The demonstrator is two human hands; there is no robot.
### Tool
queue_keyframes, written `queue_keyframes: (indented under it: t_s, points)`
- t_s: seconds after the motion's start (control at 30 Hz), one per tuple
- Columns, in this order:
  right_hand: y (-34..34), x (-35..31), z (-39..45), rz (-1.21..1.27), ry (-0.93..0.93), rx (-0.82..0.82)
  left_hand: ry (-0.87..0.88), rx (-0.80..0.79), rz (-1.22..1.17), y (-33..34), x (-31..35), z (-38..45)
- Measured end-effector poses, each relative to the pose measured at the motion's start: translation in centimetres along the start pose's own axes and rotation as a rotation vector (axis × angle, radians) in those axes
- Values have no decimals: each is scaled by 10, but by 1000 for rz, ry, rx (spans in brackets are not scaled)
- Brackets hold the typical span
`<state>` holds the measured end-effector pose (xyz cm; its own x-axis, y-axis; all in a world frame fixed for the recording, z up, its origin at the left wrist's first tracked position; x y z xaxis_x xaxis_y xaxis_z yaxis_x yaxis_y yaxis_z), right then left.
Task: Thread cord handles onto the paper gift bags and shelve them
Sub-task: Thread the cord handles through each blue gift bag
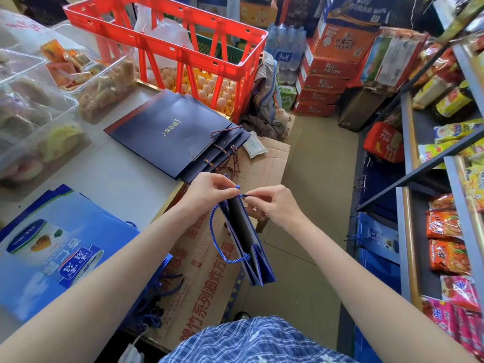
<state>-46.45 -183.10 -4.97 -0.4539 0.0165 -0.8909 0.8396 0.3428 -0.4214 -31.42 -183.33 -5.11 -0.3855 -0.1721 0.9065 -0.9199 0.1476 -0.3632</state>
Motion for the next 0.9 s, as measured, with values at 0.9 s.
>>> queue_keyframes:
  t_s: [0.9]
  points:
    - [1, 7, 0, 167, 111, 16, 107, -106, 2, 20, -8, -10]
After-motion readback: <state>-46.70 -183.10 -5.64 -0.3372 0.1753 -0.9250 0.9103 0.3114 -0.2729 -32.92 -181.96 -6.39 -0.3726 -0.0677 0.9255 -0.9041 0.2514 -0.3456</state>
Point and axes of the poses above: each hand's wrist, its own z-axis towards the middle knuckle, its own y-axis out of the palm, x = y × z, the point moved 6 cm from there along z, towards the middle knuckle
